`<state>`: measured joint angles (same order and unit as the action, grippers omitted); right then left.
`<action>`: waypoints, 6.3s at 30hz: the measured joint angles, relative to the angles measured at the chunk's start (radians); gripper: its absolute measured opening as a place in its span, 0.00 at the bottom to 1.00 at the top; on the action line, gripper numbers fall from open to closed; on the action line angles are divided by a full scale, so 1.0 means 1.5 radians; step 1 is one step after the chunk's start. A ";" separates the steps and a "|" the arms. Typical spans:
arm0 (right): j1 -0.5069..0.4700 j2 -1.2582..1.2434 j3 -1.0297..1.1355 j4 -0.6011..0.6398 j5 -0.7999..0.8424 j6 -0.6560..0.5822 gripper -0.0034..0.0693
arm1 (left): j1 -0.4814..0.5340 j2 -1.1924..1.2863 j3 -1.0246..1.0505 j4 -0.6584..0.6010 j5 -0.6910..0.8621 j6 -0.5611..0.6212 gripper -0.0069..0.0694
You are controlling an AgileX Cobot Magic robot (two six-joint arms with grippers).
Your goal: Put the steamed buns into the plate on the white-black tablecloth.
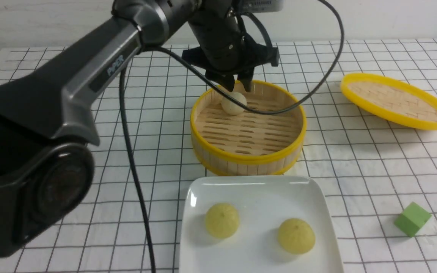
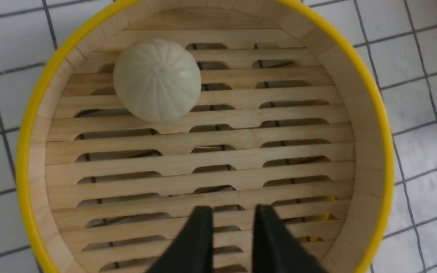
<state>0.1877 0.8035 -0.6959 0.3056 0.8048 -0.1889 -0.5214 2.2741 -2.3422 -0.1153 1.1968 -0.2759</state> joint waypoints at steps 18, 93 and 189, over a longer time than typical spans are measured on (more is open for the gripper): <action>0.000 0.001 0.000 0.002 0.003 0.000 0.15 | 0.001 0.164 -0.127 0.104 -0.066 -0.051 0.60; 0.000 -0.480 0.137 -0.162 -0.074 0.185 0.05 | -0.188 -0.449 0.764 0.005 -0.281 0.098 0.61; -0.119 -0.544 0.476 -0.215 -0.272 0.209 0.12 | -0.188 -1.197 1.303 0.485 -0.331 -0.567 0.12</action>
<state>0.0085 -0.0122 0.0181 -0.0176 0.3972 0.1253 -0.8039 0.4790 -0.3878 0.6116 0.7003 -1.1256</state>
